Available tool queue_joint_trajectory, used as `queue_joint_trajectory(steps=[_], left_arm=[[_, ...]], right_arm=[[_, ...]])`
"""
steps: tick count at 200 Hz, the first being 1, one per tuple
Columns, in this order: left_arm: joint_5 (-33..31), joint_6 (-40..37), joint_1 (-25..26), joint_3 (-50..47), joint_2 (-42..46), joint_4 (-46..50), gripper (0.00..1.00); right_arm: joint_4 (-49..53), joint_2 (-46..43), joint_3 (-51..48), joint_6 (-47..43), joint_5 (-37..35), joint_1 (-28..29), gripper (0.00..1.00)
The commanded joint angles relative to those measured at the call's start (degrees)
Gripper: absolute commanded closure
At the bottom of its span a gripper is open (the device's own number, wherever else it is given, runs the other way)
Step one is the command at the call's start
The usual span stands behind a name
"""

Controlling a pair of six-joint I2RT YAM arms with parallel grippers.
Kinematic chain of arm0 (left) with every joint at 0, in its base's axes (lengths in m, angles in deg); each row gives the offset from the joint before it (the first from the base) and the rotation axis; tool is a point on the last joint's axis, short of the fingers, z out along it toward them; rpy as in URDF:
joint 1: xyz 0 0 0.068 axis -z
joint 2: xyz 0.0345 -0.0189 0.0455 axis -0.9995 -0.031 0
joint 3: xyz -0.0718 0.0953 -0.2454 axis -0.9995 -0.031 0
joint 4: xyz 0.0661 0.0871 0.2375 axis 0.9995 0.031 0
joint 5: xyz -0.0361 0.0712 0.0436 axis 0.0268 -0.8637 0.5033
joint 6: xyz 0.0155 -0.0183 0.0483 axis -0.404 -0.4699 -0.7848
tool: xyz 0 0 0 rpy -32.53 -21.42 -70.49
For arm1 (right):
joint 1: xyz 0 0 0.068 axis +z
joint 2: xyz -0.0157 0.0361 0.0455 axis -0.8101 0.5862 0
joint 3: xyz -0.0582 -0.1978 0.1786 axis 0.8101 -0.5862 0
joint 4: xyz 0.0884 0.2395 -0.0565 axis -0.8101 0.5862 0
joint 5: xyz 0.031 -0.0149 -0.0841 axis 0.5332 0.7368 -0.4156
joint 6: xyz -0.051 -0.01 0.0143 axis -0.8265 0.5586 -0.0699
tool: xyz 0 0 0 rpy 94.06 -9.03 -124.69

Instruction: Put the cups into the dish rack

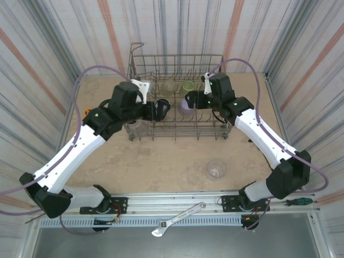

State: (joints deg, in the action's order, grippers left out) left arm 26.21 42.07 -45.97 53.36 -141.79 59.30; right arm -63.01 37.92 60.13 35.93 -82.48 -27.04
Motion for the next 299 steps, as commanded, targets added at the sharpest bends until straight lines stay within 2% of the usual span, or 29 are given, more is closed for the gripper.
queue_joint_trajectory(steps=[1,35,91,158,214,299], left_arm=[[-8.04,1.53,5.06,0.11,-1.11,-0.19,0.01],[-9.64,4.49,10.29,-2.45,-3.94,-3.57,0.01],[-10.61,5.47,18.88,-0.62,-11.4,-5.57,0.01],[-7.13,4.23,23.86,2.33,-20.22,-7.45,0.02],[-5.54,2.05,27.15,5.07,-27.54,-5.0,0.14],[-2.47,0.34,27.32,8.38,-36.26,-2.09,0.39]], right_arm=[[-0.14,-2.65,-2.19,2.82,0.66,-1.29,0.01],[-0.28,-5.0,-4.39,4.71,1.47,-3.02,0.01],[0.08,-8.41,-7.42,5.57,1.84,-4.82,0.01],[0.88,-11.72,-10.12,5.92,1.95,-6.81,0.01],[1.72,-13.23,-10.88,5.47,2.6,-9.2,0.01],[1.89,-15.54,-12.12,5.82,3.13,-10.98,0.01]])
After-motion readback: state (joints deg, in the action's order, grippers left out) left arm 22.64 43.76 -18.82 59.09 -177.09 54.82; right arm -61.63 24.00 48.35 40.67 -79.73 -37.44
